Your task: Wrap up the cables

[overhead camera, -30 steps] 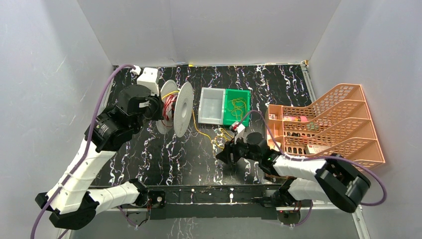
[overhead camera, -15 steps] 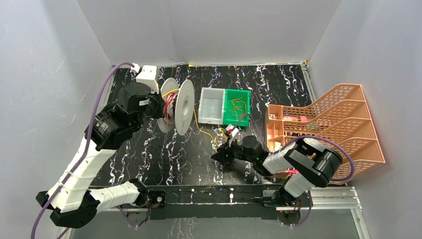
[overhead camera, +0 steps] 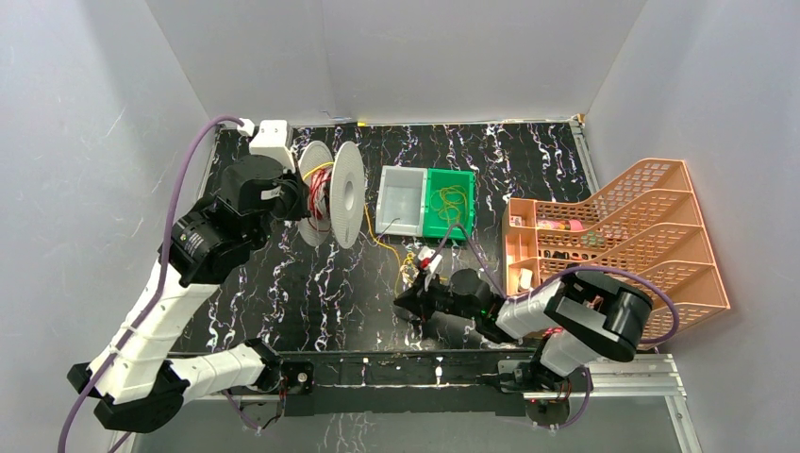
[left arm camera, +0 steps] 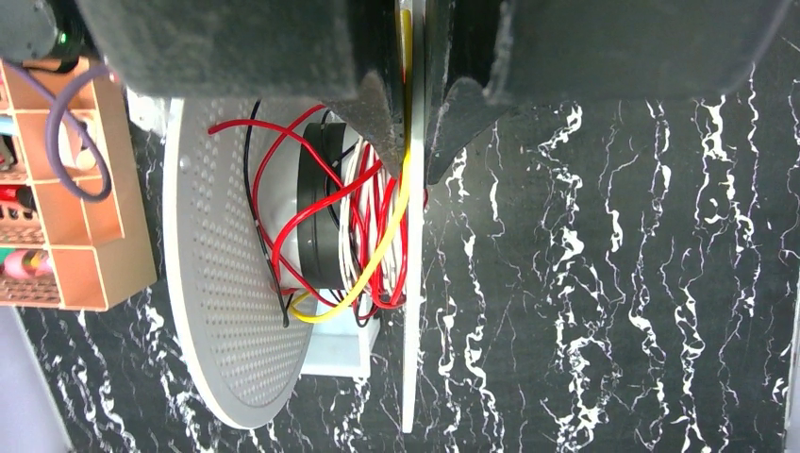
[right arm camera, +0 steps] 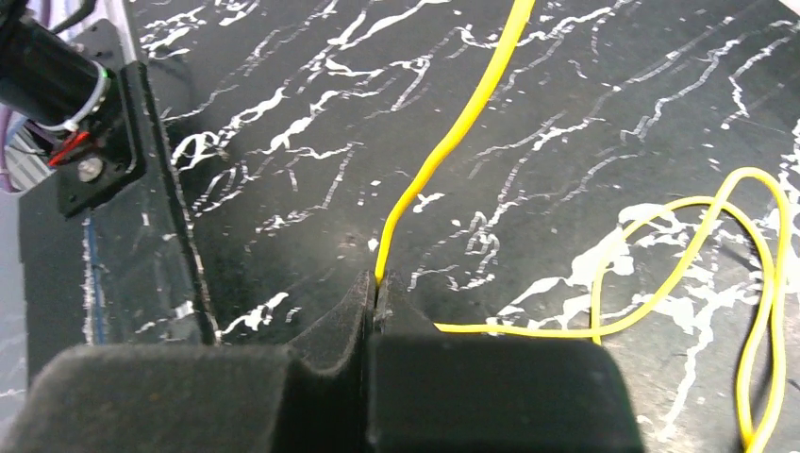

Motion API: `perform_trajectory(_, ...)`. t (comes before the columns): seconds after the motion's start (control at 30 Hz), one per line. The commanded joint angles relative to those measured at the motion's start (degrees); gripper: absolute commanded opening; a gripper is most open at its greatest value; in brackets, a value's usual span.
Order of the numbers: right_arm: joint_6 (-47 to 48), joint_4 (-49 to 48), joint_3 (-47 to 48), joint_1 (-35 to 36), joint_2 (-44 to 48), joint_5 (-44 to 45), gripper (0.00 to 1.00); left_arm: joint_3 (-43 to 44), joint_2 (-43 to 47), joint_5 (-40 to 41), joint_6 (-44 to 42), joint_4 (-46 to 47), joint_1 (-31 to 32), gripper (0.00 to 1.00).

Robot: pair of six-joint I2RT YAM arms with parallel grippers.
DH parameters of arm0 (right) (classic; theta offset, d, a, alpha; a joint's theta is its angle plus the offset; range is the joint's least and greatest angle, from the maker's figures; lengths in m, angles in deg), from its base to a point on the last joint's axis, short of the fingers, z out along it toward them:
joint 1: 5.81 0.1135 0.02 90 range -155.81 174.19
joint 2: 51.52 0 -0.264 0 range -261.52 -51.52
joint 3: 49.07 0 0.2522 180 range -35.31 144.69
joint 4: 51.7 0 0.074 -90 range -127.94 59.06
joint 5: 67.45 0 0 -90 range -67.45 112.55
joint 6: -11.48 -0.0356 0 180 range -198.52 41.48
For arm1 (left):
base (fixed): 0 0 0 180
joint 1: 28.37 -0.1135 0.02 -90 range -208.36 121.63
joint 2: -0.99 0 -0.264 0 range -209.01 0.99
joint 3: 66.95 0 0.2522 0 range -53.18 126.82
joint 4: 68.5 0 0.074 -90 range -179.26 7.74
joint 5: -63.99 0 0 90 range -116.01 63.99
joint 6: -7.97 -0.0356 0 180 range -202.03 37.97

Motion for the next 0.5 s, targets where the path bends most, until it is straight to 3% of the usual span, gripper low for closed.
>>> perform_trajectory(0.0,-1.5,0.9,1.0,4.7,2.9,5.6,0.0,-0.2,3.4,4.7,2.6,8.2,-0.2,0.0)
perform_trajectory(0.3,-2.6,9.5,11.0,14.5,4.1,9.2,0.0,-5.7,5.4,8.4,1.5,15.9,-0.2,0.0)
perform_trajectory(0.47,-1.4,24.5,23.2,23.3,8.0,12.5,0.0,-11.2,5.6,11.6,-1.7,19.4,-0.2,0.0)
